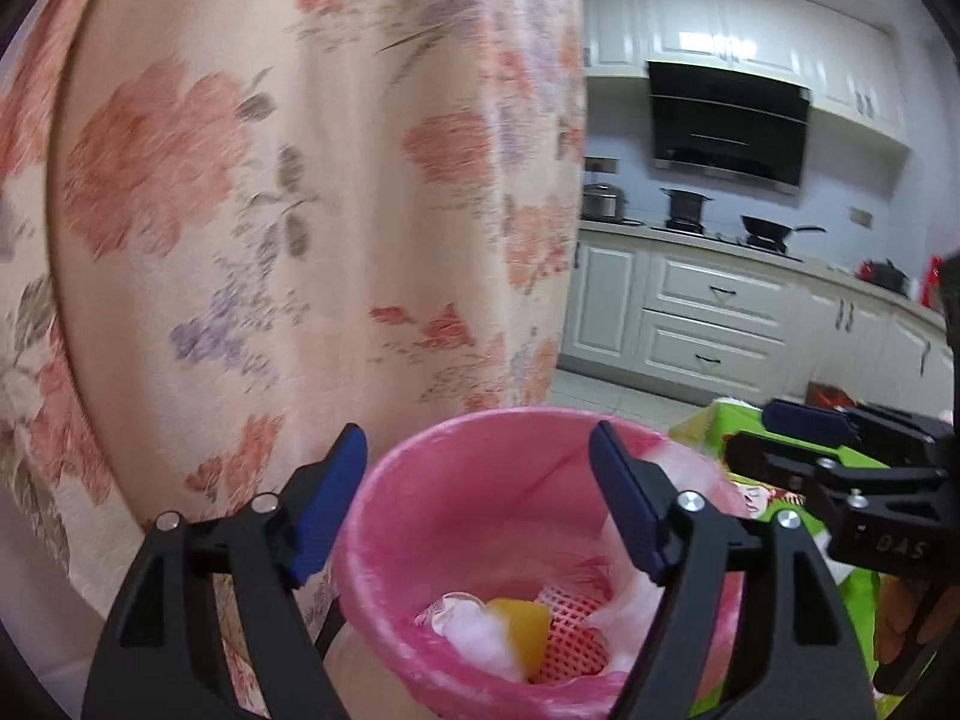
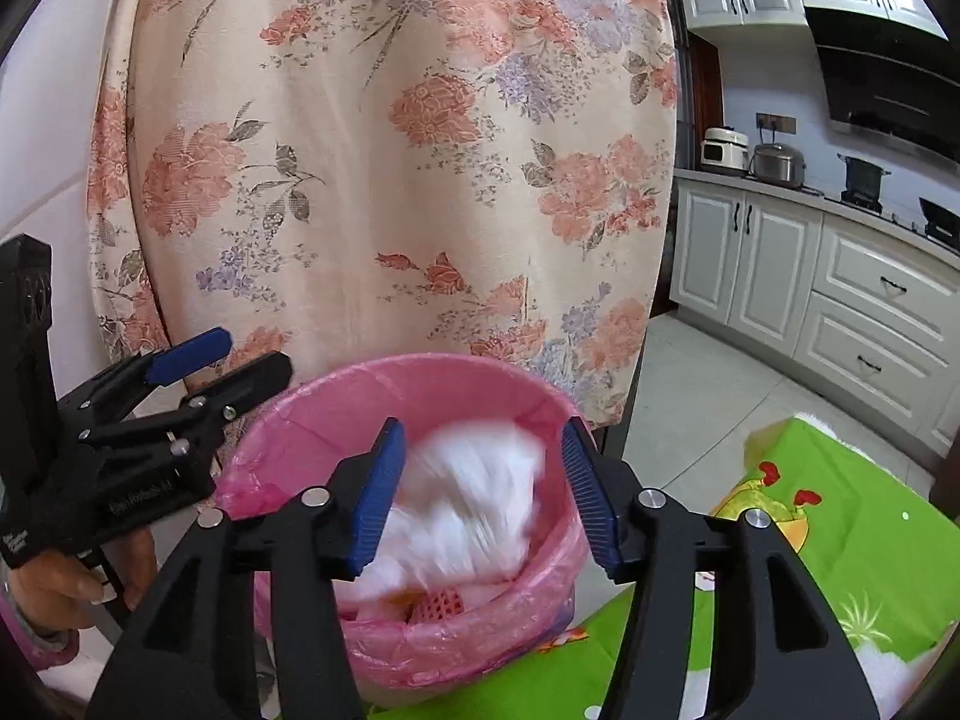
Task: Collect trash
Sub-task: 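Open both grippers over the bin to drop tissue and plastic bag, then return to the table and grasp the green striped cloth with the right gripper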
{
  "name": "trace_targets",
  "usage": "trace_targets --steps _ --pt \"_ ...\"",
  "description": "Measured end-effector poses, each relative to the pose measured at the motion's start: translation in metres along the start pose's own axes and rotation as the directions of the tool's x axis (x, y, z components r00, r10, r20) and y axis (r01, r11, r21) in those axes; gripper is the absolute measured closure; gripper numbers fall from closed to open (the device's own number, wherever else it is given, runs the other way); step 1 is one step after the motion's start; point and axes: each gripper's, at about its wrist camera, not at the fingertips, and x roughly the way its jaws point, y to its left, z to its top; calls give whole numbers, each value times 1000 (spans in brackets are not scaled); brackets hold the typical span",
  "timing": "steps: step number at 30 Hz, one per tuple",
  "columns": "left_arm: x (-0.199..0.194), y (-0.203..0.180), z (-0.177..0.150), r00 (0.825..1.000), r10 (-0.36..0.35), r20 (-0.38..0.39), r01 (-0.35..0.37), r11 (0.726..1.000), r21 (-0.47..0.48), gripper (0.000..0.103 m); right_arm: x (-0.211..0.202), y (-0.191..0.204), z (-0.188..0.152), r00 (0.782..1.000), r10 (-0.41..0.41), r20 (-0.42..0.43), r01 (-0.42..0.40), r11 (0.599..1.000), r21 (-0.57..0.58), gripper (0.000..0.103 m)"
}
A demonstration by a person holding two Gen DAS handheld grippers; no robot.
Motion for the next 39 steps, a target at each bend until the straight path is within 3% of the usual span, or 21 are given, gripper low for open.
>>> trace_targets --steps 8,16,24,30,39 --pt "-21 8 -14 998 58 -6 -58 998 -33 5 -21 -6 -13 1000 -13 6 13 999 36 43" --pt "-53 -23 -34 999 17 -35 -16 1000 15 5 -59 -8 -43 999 -53 2 53 994 96 33" --pt "-71 -72 -57 994 -74 -77 77 996 41 5 -108 -32 -91 989 -145 -30 148 971 189 33" --pt "-74 -133 -72 977 -178 -114 190 976 109 5 -151 -67 -128 964 -260 -56 266 928 260 33" --pt "-68 -222 -87 940 -309 -146 328 934 139 5 -212 -126 -165 901 -428 -77 423 822 381 33"
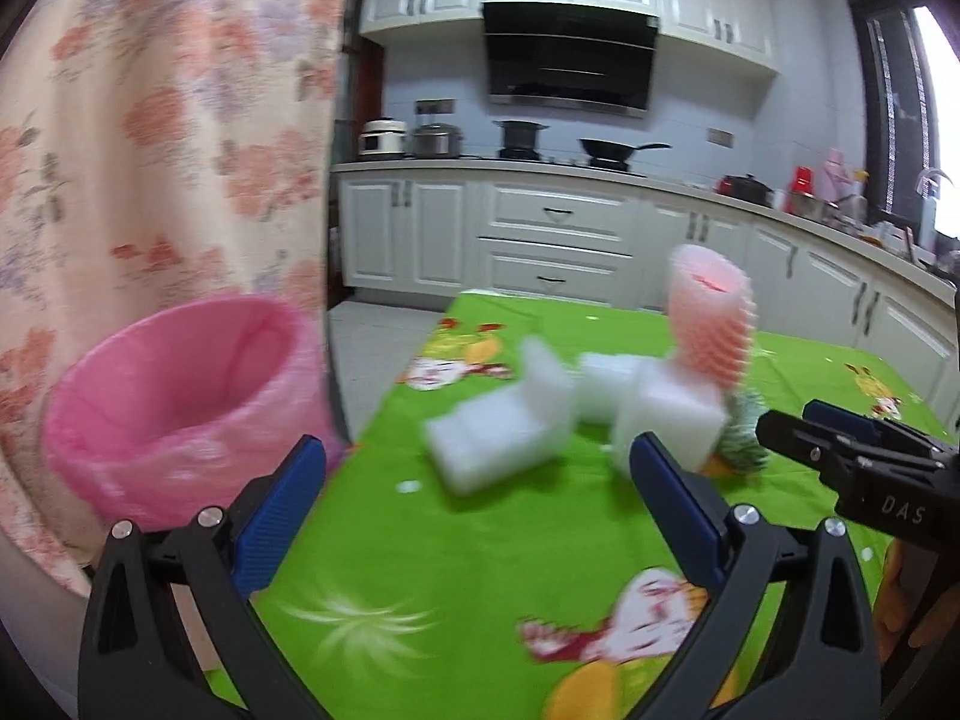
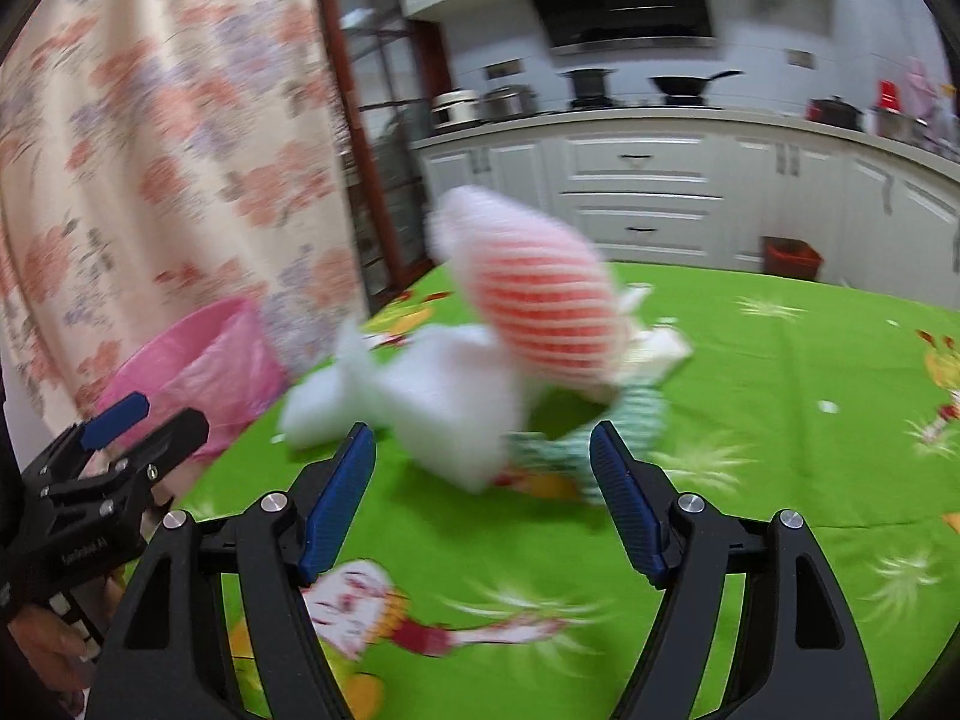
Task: Collect trash
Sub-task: 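Return to the table and grasp the green striped cloth with the right gripper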
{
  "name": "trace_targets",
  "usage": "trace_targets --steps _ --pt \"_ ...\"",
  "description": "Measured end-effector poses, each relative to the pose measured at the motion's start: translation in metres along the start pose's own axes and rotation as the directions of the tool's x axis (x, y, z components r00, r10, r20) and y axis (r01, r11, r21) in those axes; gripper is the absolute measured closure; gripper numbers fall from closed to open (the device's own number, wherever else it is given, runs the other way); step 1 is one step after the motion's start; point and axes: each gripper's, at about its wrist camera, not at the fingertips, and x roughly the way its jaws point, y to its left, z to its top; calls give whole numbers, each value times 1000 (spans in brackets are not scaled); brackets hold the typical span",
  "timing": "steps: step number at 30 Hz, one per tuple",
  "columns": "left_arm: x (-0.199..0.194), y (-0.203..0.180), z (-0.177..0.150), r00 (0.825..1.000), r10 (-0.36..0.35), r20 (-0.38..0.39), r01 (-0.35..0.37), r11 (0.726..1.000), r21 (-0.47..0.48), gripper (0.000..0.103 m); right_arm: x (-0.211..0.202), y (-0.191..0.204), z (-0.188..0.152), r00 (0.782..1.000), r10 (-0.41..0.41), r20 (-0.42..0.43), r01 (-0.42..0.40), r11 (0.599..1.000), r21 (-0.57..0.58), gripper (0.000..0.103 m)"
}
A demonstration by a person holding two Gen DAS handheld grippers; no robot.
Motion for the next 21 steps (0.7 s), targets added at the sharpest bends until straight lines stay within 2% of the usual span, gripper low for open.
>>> trace_targets --steps 4,9,15,21 --pt "10 -29 -2 1000 -15 8 15 999 37 5 1 -29 4 998 -55 -3 55 996 65 33" --pt "15 -39 -8 1000 -11 -11 12 999 37 5 19 -48 9 995 -89 -41 93 991 93 33" --pt "21 -38 -6 1000 -23 -21 24 998 56 5 42 -52 16 990 -120 -79 128 986 106 33" --pt "37 -44 -1 999 -38 -21 40 997 64 5 66 -54 16 976 -145 -160 162 981 104 33"
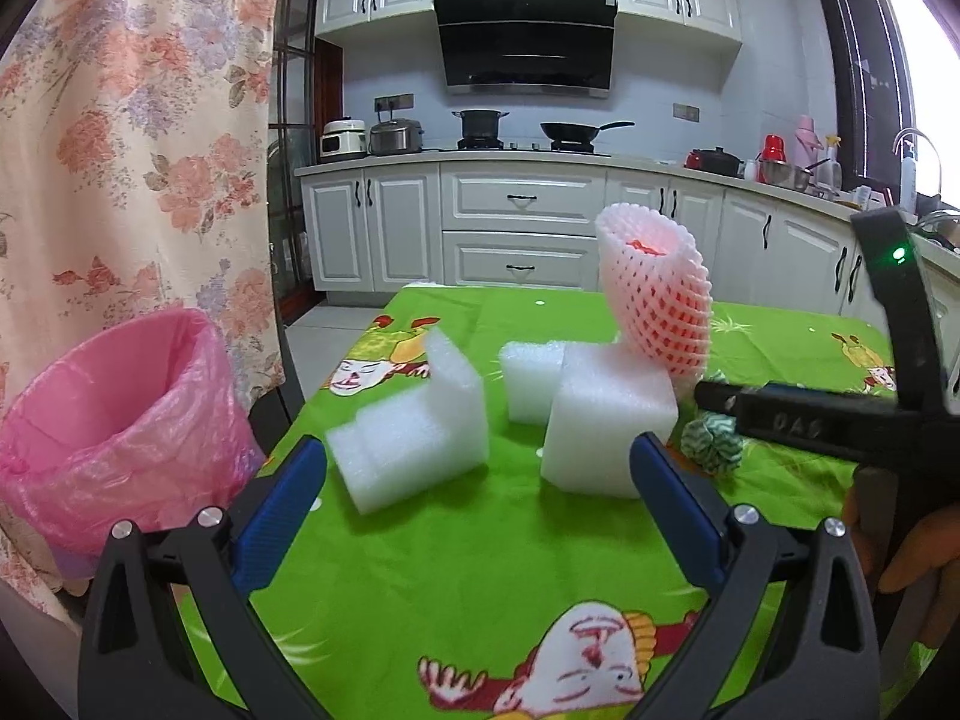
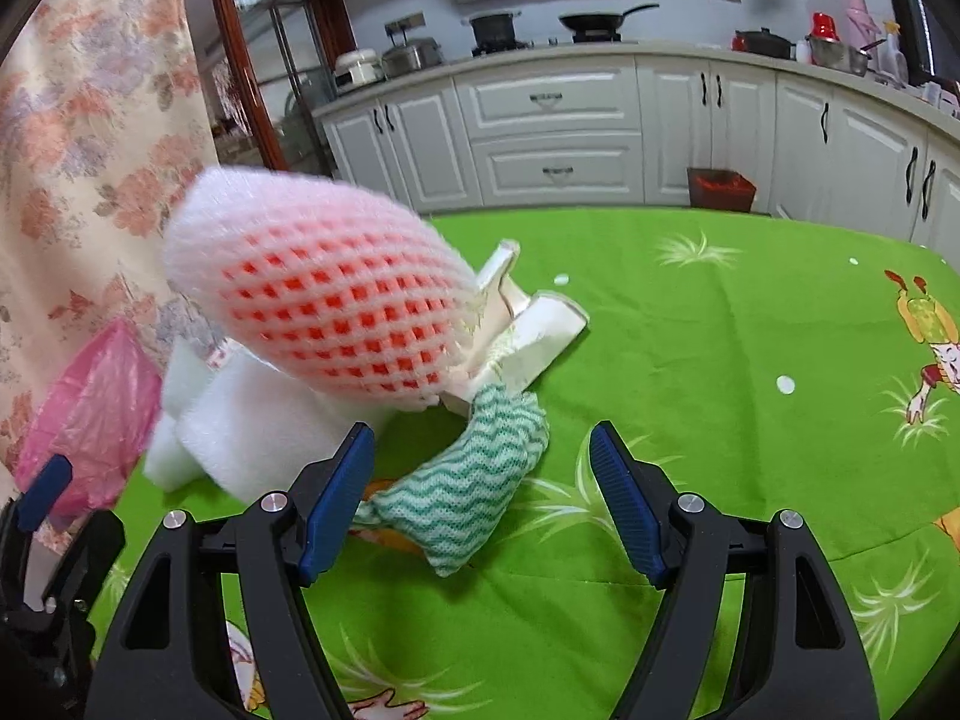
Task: Collect trash
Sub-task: 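Return to the table and grasp the green striped cloth with the right gripper, then grasp a white foam block with the left gripper while the right lifts the striped cloth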
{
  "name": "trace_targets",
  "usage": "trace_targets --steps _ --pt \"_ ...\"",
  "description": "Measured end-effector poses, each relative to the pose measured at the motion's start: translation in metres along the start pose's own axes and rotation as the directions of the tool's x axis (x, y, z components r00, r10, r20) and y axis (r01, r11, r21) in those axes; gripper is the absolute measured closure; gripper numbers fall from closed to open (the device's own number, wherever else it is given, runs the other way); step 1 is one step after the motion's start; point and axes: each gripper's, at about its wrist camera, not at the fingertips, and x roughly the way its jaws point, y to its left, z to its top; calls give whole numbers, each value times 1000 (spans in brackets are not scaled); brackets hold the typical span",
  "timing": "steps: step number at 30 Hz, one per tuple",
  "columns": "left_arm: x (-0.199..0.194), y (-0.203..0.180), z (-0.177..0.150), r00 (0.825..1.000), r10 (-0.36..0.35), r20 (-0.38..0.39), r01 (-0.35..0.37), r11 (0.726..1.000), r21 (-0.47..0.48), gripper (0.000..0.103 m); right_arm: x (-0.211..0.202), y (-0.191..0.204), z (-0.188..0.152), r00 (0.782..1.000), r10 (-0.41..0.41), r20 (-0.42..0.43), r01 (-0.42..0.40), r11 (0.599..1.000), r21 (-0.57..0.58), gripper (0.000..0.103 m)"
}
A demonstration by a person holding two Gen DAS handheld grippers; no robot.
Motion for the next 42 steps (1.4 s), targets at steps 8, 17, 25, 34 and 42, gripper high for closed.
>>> trace_targets --steps 8,17,25,34,42 --pt "10 -8 4 1000 -30 -5 30 1000 -5 5 9 1 -7 998 30 -63 -32 999 -34 58" --pt "29 -35 12 995 -87 -38 89 995 45 5 -27 -18 -19 999 21 30 -21 1000 5 84" --pt "57 -65 19 991 -99 -89 109 987 116 5 -47 -48 -25 997 -5 81 -1 998 70 85" --pt "72 -75 21 987 -95 -132 113 984 137 42 -52 -44 -25 994 -2 111 -4 998 59 85" --pt "60 -76 18 988 -114 -104 129 981 147 43 -53 -41 -26 993 -11 117 5 999 51 85"
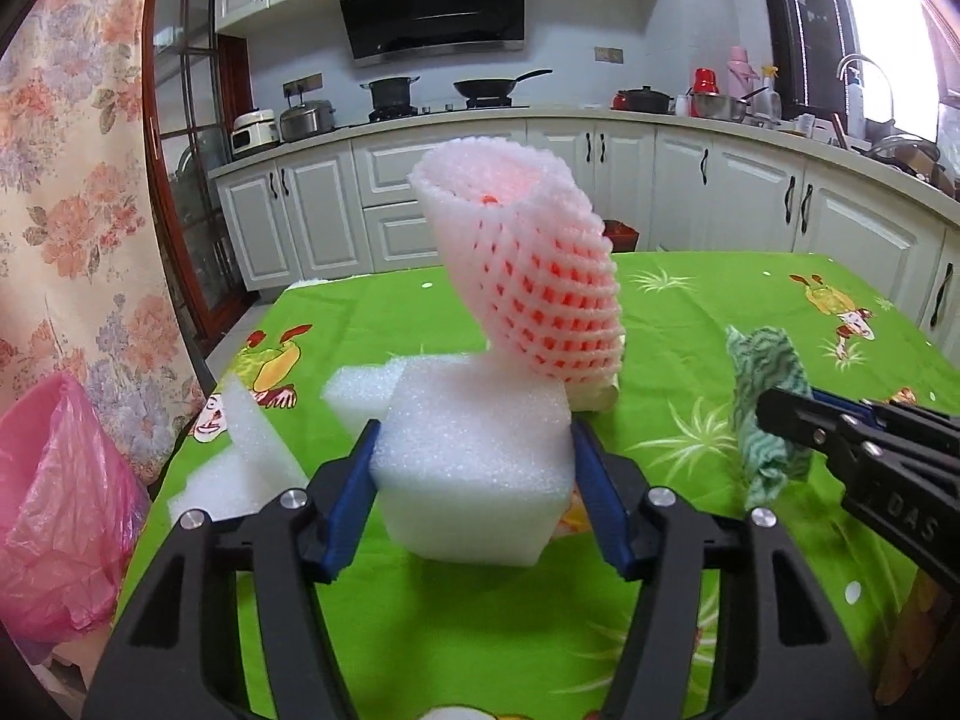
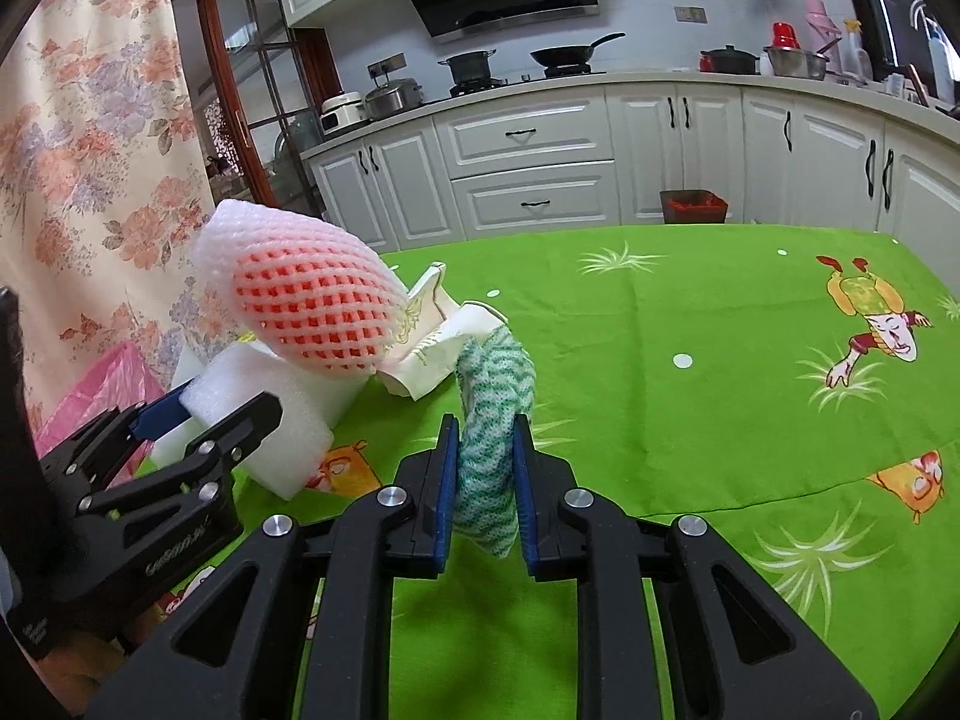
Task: Collect trash
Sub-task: 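Grasp a white foam block with the left gripper while the right lifts the striped cloth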
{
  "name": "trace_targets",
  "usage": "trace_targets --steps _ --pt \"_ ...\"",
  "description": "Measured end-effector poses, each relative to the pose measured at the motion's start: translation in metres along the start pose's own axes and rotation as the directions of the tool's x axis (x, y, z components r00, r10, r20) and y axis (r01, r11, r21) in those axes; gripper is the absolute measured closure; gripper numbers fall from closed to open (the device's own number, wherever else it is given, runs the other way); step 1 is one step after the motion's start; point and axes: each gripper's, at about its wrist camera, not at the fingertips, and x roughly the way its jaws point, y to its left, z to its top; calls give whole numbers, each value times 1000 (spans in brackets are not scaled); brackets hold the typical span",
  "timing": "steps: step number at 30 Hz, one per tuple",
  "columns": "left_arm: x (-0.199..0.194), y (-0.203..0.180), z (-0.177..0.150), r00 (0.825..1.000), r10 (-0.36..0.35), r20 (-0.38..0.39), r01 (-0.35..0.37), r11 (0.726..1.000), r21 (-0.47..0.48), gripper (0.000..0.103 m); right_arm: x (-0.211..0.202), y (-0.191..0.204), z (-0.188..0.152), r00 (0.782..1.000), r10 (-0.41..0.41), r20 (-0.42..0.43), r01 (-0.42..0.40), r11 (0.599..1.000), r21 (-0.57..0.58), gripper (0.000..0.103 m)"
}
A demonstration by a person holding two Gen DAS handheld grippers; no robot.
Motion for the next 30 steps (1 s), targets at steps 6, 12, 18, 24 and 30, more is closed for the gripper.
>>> trace_targets --steps 6,12,18,24,30 --pt "-17 3 -11 1000 -14 1 14 999 -44 43 -2 1 0 1000 9 8 -9 1000 -6 85" --pt "-46 10 -25 999 -31 10 31 998 -50 43 -9 12 -7 999 32 11 -31 998 -49 85" --pt "-81 18 -39 999 -27 38 29 999 -38 43 -28 26 -16 998 62 15 -60 995 -74 85" --pt "-111 32 -49 998 -10 66 14 998 -58 43 -54 45 -21 994 101 30 -97 990 -106 85" --pt "-129 44 -53 996 4 94 4 996 -84 43 -72 67 -18 989 135 53 -125 980 -152 85"
